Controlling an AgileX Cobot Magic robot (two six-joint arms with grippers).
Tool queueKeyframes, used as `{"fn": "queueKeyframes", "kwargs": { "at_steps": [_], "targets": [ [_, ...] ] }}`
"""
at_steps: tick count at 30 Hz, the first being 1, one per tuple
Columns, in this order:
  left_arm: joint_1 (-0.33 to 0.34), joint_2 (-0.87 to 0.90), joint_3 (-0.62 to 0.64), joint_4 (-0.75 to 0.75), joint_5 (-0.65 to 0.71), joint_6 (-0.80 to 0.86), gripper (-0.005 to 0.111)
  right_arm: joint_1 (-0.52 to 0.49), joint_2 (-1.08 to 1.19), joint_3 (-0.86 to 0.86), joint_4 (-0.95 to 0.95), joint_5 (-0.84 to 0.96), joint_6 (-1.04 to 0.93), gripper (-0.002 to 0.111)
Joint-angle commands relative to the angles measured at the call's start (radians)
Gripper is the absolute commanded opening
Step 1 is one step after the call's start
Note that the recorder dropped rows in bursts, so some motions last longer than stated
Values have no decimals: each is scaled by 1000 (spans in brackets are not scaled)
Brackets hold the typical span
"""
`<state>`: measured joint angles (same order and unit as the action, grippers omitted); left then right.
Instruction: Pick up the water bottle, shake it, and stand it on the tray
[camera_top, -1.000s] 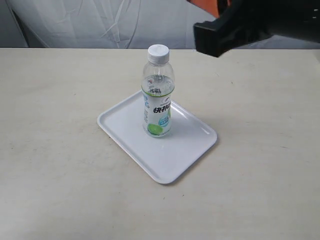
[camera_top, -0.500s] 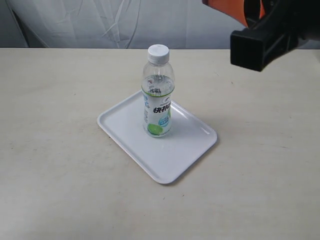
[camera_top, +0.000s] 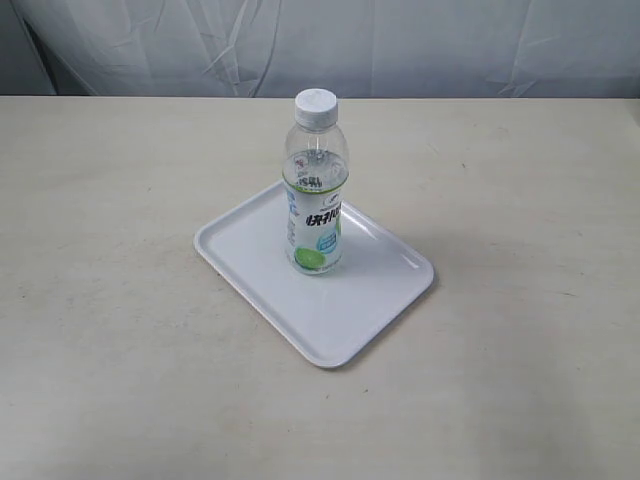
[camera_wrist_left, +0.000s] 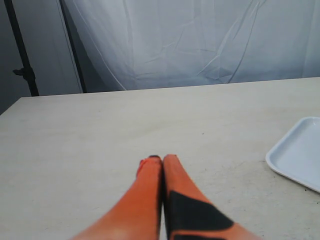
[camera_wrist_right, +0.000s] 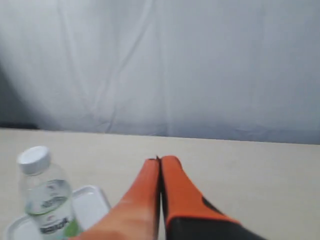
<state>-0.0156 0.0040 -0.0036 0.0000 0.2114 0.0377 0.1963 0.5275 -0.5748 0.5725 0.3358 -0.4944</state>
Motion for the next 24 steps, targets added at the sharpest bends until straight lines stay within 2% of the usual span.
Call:
{"fn": "queueKeyframes", "kwargs": {
  "at_steps": [1,9,17,24],
  "targets": [
    [-6,-4,4,0,-9,-2,0,-180,-171,167,-27,-3,0,3],
    [-6,-4,4,0,-9,-2,0,-240,-303,411,-38,-17,18,3],
    [-6,-4,4,0,-9,-2,0,-265,-447,509,-492,30,505,3],
    [-6,-4,4,0,-9,-2,0,-265,-497,549,-547,32,523,3]
  ]
}}
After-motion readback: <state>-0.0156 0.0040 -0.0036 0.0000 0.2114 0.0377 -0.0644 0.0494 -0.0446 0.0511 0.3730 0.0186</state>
